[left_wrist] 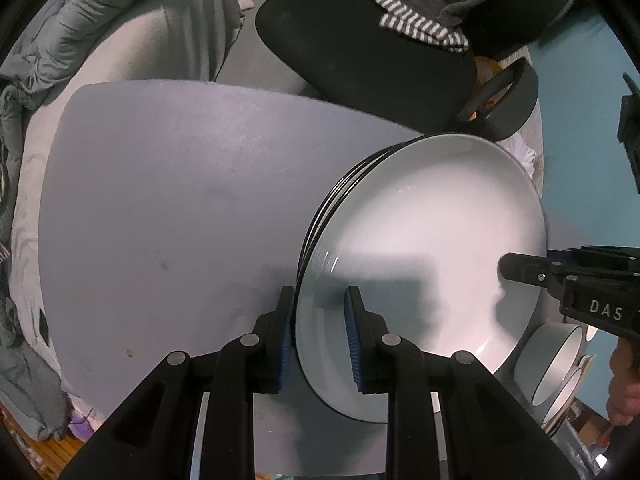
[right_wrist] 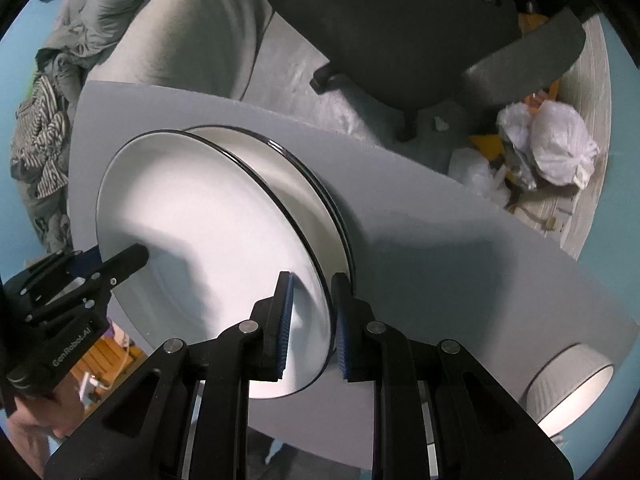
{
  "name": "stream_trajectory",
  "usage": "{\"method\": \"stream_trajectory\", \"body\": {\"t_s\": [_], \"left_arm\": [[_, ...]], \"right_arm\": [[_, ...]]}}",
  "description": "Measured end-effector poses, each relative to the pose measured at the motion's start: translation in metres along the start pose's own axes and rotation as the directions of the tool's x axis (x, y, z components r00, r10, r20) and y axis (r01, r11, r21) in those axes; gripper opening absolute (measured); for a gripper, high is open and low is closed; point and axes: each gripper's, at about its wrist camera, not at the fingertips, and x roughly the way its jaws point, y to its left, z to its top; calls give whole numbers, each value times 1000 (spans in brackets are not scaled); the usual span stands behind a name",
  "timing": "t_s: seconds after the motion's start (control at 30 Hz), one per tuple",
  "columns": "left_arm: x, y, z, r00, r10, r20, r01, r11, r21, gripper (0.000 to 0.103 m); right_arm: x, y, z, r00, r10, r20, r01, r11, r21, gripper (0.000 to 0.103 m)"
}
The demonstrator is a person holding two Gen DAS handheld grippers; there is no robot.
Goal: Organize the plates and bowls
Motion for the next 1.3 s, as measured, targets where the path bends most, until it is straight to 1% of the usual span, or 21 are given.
{"method": "stream_trajectory", "body": {"t_s": [0.1,0.13,0.17,0.23,0.33,0.5,0.57,0.6,0.63,0.67,0.73,0.8,0.9,0.93,1.03,1.1,1.17,1.2,1.27,1.3], "left_arm": [[4,-1,2,1000,27,-12,-27,999,18,24],[4,-3,2,1000,28,-9,-27,999,22,24],[4,-4,2,1000,27,-6,-27,999,26,24],[1,-6,4,1000,28,5,-28,999,38,25],[-1,-7,5,999,33,17,-34,998,51,25],[-2,-4,5,1000,21,23,-22,999,47,25],[-3,-1,3,999,23,25,-24,999,49,25],[-2,1,1,999,22,25,-23,999,48,25],[-3,3,-1,999,19,26,-21,999,45,25],[-3,3,-2,999,17,28,-18,999,43,25],[-5,5,-3,999,10,33,-12,999,39,25],[-8,6,-5,999,9,39,-11,999,41,26],[-12,5,-10,998,25,56,-28,998,52,34],[-15,4,-12,997,36,64,-39,998,56,38],[-24,2,-19,995,54,87,-60,996,71,43],[-32,2,-23,993,61,101,-69,994,79,49],[-42,2,-28,991,66,119,-76,994,79,58],[-45,2,-30,990,66,124,-76,994,77,59],[-56,3,-37,988,64,139,-74,995,68,66],[-62,3,-40,987,62,148,-73,995,66,68]], "right_arm": [[3,-1,1,1000,-1,-23,2,1000,20,21],[3,-1,2,1000,-2,-30,3,1000,30,23],[2,-1,2,999,5,-33,-3,999,38,26],[1,-1,3,998,27,-49,-25,998,60,34],[-2,-2,4,997,39,-69,-34,997,67,40],[-5,0,6,995,27,-94,-21,997,70,42],[-5,1,6,994,24,-110,-16,997,75,45],[-5,1,6,993,21,-117,-12,997,75,50],[-5,3,5,992,-6,-126,15,998,68,61],[-6,6,5,991,-34,-126,42,997,58,64],[-9,8,5,991,-62,-118,67,997,41,64],[-12,8,4,991,-71,-112,76,996,40,64],[-15,10,3,990,-105,-98,108,994,27,64],[-17,12,1,989,-120,-91,122,992,21,64],[-21,17,-4,985,-161,-66,162,987,2,65],[-25,20,-8,982,-185,-40,185,983,-4,65],[-31,22,-15,977,-211,-4,211,977,-5,65],[-33,23,-16,976,-217,7,217,976,-4,65],[-44,27,-24,971,-232,50,232,973,2,65],[-47,28,-25,970,-234,63,234,972,5,66]]}}
